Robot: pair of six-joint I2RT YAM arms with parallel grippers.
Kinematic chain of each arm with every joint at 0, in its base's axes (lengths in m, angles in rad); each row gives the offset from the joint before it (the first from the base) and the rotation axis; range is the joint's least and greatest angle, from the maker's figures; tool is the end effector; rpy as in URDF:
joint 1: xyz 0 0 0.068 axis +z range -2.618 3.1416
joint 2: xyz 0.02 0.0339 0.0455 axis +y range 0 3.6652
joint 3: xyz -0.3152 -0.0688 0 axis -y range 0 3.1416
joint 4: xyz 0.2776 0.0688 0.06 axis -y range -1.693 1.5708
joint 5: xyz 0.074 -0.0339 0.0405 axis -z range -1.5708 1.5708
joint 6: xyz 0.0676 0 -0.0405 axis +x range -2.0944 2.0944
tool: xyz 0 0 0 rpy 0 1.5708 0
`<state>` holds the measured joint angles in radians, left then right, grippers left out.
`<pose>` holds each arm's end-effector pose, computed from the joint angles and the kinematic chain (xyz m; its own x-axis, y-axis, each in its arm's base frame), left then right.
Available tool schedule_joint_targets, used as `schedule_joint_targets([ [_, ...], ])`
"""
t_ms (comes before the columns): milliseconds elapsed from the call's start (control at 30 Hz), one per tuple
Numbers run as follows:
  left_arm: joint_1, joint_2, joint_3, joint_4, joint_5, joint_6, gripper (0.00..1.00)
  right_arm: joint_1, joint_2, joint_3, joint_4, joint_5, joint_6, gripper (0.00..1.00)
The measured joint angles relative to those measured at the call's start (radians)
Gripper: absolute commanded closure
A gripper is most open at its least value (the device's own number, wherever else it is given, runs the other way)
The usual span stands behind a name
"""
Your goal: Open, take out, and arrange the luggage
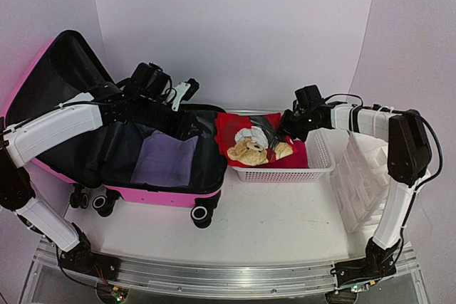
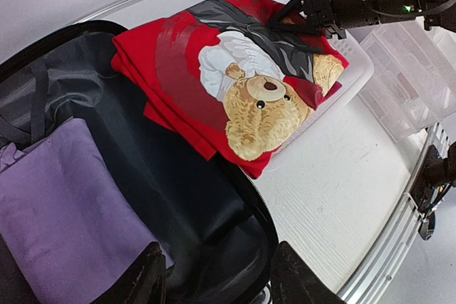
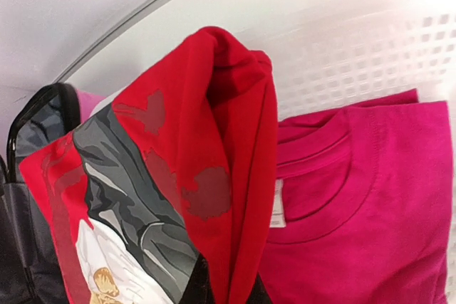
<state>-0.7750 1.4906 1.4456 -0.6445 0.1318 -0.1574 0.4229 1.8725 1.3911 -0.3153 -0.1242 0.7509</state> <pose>0.2678 -0.2747 0.3854 -0.5689 0.3397 -0.7489 0.6854 0.6992 -0.2035 0.4399 0.2071 0.2382 -0.8085 0.3786 -0.4506 0.0894 0.8358 0.5417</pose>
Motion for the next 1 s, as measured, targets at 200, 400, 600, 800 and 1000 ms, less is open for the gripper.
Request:
schedule_joint_targets([
  [200,0.000,0.003,0.002,0.000,0.005,0.000,0.50,-0.049,-0.004,-0.072,0.041,0.008,-0.001,1.00],
  [400,0.000,0.003,0.007,0.000,0.007,0.000,0.50,-0.071,-0.004,-0.132,0.063,0.011,-0.004,1.00],
  [600,0.000,0.004,0.007,0.000,0.006,0.000,0.51,-0.071,-0.007,-0.153,0.083,0.020,-0.026,1.00],
  [800,0.000,0.005,0.007,0.000,0.006,0.000,0.51,-0.071,-0.034,-0.165,0.073,0.033,-0.074,1.00],
  [1000,0.000,0.019,0.008,0.000,0.007,0.000,0.51,-0.069,-0.091,-0.162,0.028,0.044,-0.129,1.00],
])
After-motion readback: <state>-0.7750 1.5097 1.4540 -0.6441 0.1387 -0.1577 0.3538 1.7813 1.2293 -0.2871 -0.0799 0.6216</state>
